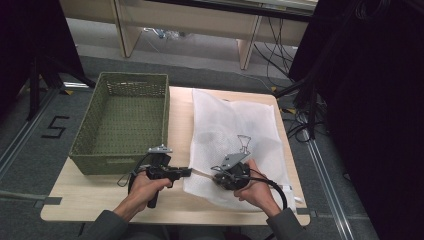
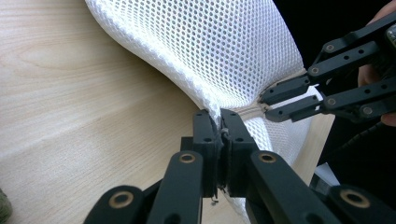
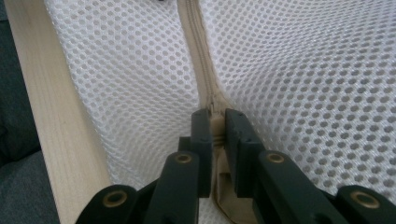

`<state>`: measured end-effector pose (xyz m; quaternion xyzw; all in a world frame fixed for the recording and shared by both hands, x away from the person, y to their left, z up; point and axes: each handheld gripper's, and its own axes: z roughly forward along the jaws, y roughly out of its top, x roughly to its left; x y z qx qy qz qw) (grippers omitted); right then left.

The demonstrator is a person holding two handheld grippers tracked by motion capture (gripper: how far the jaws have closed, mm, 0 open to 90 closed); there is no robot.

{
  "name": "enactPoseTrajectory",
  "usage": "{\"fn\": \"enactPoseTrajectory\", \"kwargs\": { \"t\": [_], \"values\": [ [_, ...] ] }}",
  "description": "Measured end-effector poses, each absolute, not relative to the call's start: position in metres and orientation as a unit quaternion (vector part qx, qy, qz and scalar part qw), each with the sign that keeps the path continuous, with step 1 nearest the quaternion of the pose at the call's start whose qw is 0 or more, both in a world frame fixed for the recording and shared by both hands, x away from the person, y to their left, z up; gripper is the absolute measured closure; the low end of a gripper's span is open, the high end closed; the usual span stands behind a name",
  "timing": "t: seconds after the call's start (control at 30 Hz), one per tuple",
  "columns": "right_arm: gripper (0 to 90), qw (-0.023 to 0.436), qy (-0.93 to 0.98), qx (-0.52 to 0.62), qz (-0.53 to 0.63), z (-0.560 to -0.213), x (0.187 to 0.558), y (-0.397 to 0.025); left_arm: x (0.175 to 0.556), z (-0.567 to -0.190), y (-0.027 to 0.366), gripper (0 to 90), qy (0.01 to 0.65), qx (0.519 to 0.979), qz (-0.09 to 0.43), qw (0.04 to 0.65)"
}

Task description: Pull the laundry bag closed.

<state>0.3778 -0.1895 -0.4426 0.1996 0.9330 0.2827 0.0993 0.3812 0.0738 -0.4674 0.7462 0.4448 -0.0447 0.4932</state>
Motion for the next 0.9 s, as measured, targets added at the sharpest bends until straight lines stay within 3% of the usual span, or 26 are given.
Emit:
{"fn": "enactPoseTrajectory", "kwargs": {
  "t": [0.9],
  "values": [
    [83.2,0.112,0.922,0.240,0.283,-0.441,0.374,-0.234,0.380,-0.462,0.074,85.9,0.435,0.758,-0.026,0.485]
  ]
}}
